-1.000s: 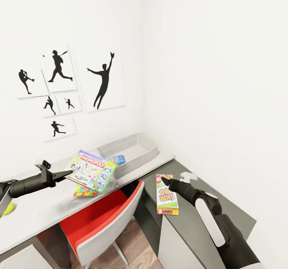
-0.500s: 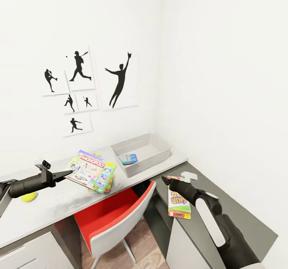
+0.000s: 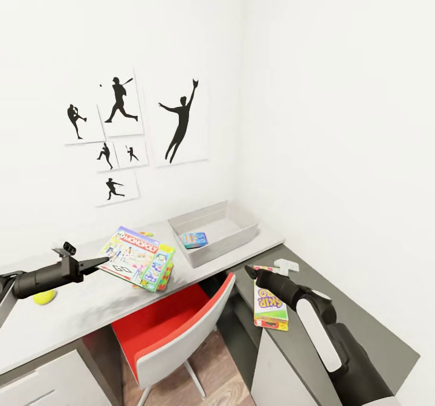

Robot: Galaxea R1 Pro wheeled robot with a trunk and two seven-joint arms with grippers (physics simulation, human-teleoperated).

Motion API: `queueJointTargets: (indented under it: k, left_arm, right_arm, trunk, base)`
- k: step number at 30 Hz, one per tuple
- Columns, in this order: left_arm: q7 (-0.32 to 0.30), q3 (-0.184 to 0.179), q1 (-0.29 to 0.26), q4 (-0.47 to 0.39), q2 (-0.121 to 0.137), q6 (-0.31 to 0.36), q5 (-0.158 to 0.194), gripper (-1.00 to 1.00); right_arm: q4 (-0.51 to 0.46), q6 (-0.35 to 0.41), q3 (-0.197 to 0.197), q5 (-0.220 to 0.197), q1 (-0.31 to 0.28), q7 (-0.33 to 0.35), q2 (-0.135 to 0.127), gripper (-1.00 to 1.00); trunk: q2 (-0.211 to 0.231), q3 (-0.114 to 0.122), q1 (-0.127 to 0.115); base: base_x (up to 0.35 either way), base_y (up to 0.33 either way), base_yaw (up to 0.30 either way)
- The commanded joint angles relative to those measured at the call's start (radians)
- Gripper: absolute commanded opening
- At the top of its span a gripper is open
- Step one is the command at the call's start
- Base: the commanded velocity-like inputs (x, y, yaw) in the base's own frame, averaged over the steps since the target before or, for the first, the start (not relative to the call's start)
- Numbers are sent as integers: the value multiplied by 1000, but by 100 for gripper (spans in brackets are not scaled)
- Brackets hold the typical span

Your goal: Put all the toys in the child's room - the three board games (two on the bed and one on the table), the two jigsaw puzzles on the table, and the tennis ball on the table - inside the toy box on the table in the child's room.

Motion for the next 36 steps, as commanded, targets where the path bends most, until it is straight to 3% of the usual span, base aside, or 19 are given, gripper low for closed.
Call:
queueJointTargets:
  k: [1,11,29,36]
  left_arm:
    - [-4,0,-1,0,0,11,0,-100]
    - [-4,0,-1,0,1,11,0,-100]
    - [-4,2,-1,0,3,10,0,-100]
    - [-4,16,-1,0,3,9,0,-100]
  right_arm:
    - [-1,3,1,-4,-1,-2,-1,100]
    - [-1,4,1,-5,-1,-2,-1,100]
    - [0,3,2,-6,-1,-2,-1,100]
    - [0,3,0,-7,-1,-1,-1,100]
  trunk:
    - [-2,-2,1]
    - [-2,-2,1]
    - [-2,-2,1]
    - [-2,-2,1]
  base:
    - [0,0,0]
    - [31,95,0]
    - [263,48,0]
    - [97,27,0]
